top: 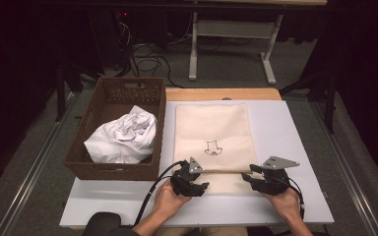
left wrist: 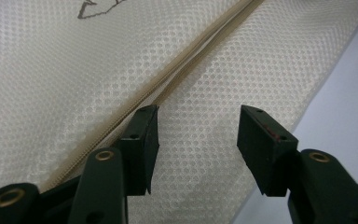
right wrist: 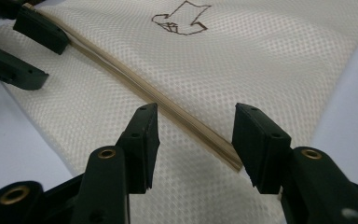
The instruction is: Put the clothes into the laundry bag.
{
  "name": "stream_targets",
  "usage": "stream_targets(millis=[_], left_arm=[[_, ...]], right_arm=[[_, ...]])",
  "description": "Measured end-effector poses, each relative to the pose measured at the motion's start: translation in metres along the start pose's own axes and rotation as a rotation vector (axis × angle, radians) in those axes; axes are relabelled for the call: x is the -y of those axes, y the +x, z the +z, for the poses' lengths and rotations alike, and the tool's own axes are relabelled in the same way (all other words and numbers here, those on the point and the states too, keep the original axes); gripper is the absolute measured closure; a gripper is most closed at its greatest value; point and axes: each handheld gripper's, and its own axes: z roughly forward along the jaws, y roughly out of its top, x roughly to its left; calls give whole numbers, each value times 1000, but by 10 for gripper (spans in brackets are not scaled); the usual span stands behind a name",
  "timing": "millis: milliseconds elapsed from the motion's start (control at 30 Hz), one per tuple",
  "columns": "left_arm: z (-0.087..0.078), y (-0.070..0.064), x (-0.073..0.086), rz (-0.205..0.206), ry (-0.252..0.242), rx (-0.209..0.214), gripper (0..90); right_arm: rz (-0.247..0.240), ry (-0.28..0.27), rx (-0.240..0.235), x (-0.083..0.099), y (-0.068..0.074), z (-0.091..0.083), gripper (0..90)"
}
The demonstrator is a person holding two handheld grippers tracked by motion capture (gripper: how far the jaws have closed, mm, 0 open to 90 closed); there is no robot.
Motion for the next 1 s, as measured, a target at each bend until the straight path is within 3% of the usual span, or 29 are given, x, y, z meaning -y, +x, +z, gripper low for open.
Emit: stream_targets(millis=[200,233,400,700,767,833,1000], left_arm=[[4,-2,2,16,3,-10,456],[4,-1,3,15,1,-7,456],[5,-2,4,32,-13,-12,450],[7,-1,5,43,-22,-2,451],[7,0,5,60,-26,-4,457],[8,1,5,68,-31,-7,457],[8,7,5,57,-39,-18,459]], right_arm=[[-29,24,-11,-17,10,17,521],[-60,33,-16,-23,17,26,531],[-156,-5,7,-30,31,38,536],[-185,121,19,-35,41,56,503],[-177,143,28,-35,41,61,461],[-139,157,26,-36,39,66,453],[-69,182,2,-42,31,73,566]])
